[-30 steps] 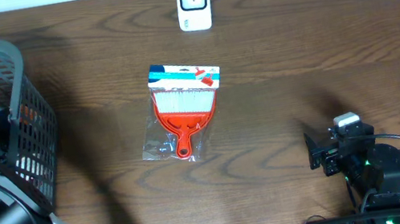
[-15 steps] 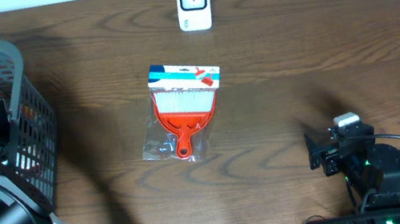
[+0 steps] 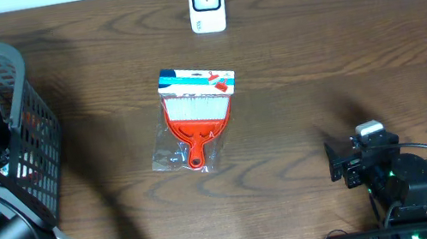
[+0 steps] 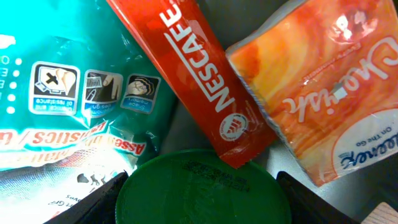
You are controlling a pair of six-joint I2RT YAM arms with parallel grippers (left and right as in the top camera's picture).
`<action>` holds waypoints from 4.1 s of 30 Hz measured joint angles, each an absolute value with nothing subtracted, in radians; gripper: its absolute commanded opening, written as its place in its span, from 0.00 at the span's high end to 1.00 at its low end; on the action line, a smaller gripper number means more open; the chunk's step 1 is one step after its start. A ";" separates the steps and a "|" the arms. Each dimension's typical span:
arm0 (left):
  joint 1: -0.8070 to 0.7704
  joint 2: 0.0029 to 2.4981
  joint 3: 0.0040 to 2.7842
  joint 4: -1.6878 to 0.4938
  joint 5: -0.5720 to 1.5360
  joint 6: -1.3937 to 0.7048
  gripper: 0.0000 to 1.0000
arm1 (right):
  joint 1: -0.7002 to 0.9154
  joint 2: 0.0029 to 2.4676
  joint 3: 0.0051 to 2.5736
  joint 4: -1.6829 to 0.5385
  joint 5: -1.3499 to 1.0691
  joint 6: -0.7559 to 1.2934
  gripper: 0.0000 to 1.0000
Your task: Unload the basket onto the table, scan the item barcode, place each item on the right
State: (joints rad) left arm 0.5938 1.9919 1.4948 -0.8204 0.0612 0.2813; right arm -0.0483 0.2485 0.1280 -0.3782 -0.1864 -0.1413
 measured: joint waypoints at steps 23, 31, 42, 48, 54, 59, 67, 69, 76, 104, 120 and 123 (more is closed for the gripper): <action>0.594 1.992 1.495 -0.982 0.052 0.277 0.22 | -0.048 0.249 0.128 -0.364 -0.186 -0.141 0.01; 0.594 1.992 1.495 -1.018 0.062 0.269 0.39 | -0.048 0.249 0.128 -0.356 -0.186 -0.141 0.01; 0.594 1.992 1.498 -1.004 0.136 0.266 0.70 | -0.048 0.249 0.127 -0.354 -0.186 -0.141 0.01; 0.593 1.992 1.498 -0.964 0.157 0.240 0.79 | -0.048 0.249 0.127 -0.355 -0.186 -0.141 0.01; 0.593 1.991 1.498 -0.931 0.159 0.212 0.81 | -0.048 0.249 0.127 -0.355 -0.186 -0.141 0.01; 0.593 1.972 1.498 -0.921 0.159 0.206 0.81 | -0.048 0.249 0.127 -0.355 -0.186 -0.141 0.01; 0.593 1.815 1.501 -0.889 0.159 0.206 0.81 | -0.048 0.249 0.127 -0.355 -0.186 -0.141 0.01; 0.593 1.767 1.501 -0.889 0.159 0.206 0.81 | -0.048 0.249 0.127 -0.355 -0.186 -0.141 0.01; 0.593 1.672 1.501 -0.878 0.159 0.206 0.81 | -0.048 0.249 0.127 -0.355 -0.186 -0.141 0.01; 0.593 1.188 1.501 -0.822 0.236 0.186 0.81 | -0.048 0.249 0.122 -0.350 -0.186 -0.140 0.01; 0.372 1.134 1.501 -0.675 0.438 0.154 0.81 | -0.048 0.249 0.122 -0.348 -0.186 -0.140 0.01; 0.283 1.156 1.501 -0.648 0.413 0.153 0.81 | -0.048 0.249 0.122 -0.347 -0.186 -0.140 0.01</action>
